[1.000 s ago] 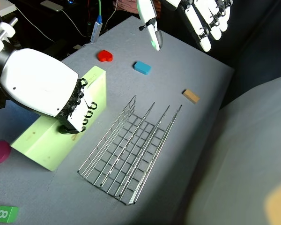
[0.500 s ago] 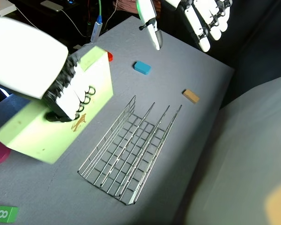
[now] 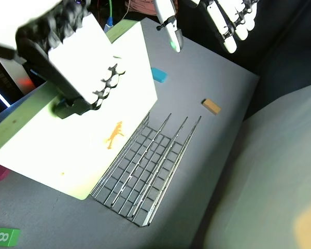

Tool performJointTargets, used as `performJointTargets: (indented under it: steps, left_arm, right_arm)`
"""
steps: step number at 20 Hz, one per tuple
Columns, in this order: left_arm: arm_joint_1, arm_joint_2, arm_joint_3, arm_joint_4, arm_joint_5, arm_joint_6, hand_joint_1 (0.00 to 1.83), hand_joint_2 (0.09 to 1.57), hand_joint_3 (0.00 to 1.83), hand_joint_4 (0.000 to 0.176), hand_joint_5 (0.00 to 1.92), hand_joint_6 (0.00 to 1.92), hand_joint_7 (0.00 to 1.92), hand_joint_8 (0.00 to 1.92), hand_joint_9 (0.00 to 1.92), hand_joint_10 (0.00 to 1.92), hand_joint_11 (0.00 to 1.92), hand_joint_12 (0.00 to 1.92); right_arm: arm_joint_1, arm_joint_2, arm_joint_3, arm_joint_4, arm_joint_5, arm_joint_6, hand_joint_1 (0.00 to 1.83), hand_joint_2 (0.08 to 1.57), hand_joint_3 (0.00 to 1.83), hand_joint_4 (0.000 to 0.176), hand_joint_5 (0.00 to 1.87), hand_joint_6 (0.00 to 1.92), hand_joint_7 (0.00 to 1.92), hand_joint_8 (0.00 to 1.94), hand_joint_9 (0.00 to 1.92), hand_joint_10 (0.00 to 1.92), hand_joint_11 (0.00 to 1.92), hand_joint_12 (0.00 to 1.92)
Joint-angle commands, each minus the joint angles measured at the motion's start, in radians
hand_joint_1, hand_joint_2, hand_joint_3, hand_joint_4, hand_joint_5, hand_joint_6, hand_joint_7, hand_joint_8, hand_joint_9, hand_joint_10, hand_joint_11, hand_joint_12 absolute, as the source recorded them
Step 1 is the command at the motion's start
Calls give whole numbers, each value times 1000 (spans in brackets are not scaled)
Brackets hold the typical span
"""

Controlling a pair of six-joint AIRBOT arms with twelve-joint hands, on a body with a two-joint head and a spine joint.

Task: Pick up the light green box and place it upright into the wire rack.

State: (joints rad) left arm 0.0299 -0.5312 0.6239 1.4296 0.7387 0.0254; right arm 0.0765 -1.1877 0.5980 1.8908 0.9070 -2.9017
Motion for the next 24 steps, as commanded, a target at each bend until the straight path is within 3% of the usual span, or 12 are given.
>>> performJointTargets:
  steps: [1,4,8,15,16,17,24]
  left_arm:
    - [-13,3,-2,83,-7,4,219,1144,3,89,355,6,330,6,260,5,0,787]
    - [-13,3,-2,83,-5,4,219,1144,3,89,354,4,337,8,258,3,0,790]
    - [-16,3,-2,83,-4,4,218,1145,2,89,351,2,344,7,260,3,0,795]
    - [-29,2,-3,83,6,8,218,1145,1,89,354,2,362,10,274,6,0,803]
    - [-33,2,-2,83,7,8,217,1145,1,89,355,2,364,7,276,5,0,815]
    - [-34,2,-1,83,8,8,217,1146,1,89,355,1,365,4,279,4,0,835]
    - [-35,2,-1,83,7,8,218,1146,0,89,359,2,379,6,297,8,0,846]
  right_arm:
    - [21,-13,6,-94,-34,8,1370,1136,0,0,887,892,948,1082,887,1350,836,1398]
    - [20,-53,51,-98,-25,19,1370,1136,0,0,886,902,962,1071,870,1355,826,1393]
    - [-18,-90,68,-204,-36,61,1370,1137,0,0,885,897,950,1073,883,1358,832,1401]
    - [-57,-134,115,-209,-33,62,1372,1129,0,0,903,875,943,1065,921,1323,882,1373]
    - [-65,-137,119,-213,-33,60,1270,1115,0,0,960,856,1017,1082,981,1067,889,1372]
    - [-71,-139,122,-213,-33,56,1365,1138,1,0,868,908,957,1063,888,1354,856,1390]
    - [-116,-145,163,-214,-52,51,1369,1140,0,0,869,913,962,1062,874,1373,831,1403]
